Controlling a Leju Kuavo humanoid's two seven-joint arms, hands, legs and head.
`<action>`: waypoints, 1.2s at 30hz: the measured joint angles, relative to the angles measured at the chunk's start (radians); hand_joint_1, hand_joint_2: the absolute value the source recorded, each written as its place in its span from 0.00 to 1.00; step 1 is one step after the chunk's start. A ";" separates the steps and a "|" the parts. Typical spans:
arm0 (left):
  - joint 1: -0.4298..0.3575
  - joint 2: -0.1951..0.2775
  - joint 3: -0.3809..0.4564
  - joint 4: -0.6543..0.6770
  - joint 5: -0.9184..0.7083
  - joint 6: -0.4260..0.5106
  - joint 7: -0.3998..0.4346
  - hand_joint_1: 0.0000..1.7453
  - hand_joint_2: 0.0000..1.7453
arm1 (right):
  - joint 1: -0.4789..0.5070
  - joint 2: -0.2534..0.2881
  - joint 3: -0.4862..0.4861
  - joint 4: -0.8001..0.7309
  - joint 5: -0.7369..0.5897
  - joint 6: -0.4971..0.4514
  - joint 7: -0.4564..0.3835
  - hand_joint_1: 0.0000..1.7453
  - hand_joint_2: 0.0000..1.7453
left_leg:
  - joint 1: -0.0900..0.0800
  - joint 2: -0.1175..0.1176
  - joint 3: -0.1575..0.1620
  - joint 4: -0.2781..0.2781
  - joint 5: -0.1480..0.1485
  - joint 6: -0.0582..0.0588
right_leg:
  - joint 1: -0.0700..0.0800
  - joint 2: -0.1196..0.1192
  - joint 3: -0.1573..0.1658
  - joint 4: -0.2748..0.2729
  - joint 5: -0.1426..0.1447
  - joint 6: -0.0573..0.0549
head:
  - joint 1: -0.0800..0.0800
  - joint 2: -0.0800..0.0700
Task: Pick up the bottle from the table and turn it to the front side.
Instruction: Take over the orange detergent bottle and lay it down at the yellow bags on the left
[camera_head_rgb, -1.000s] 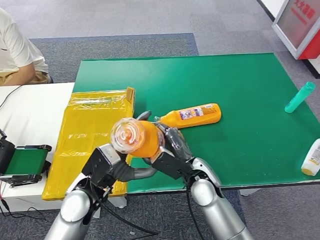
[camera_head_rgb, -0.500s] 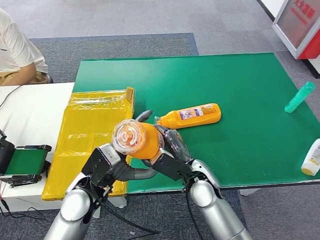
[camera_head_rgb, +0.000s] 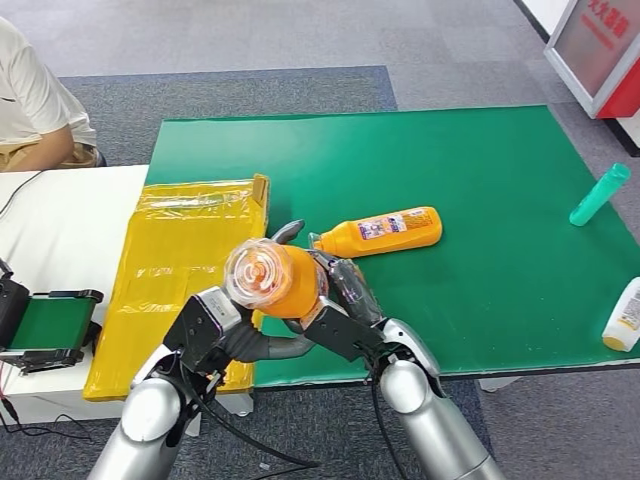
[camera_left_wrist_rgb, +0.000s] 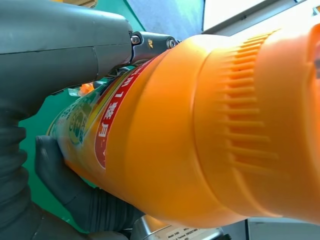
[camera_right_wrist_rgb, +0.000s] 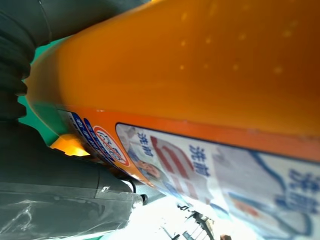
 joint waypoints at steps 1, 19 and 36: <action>0.000 0.000 0.000 0.000 -0.001 0.000 0.000 0.00 1.00 | 0.000 0.000 0.000 0.000 0.000 0.000 0.000 1.00 1.00 | 0.000 0.000 0.000 0.000 0.000 0.000 | 0.000 0.000 0.000 0.000 0.000 0.000 | 0.000 0.000; -0.006 -0.010 0.002 0.000 -0.119 0.073 -0.027 1.00 1.00 | 0.004 0.002 0.012 0.002 0.011 -0.002 0.019 1.00 1.00 | 0.000 0.000 0.000 0.000 0.000 0.000 | 0.000 0.000 0.000 0.000 0.000 0.000 | 0.000 0.000; -0.006 -0.032 0.014 -0.001 -0.145 0.090 -0.036 1.00 1.00 | 0.002 0.009 0.018 0.002 0.016 -0.004 0.031 0.03 1.00 | 0.000 0.000 -0.001 0.000 0.000 0.000 | 0.000 0.000 0.000 0.000 0.000 0.000 | 0.000 0.000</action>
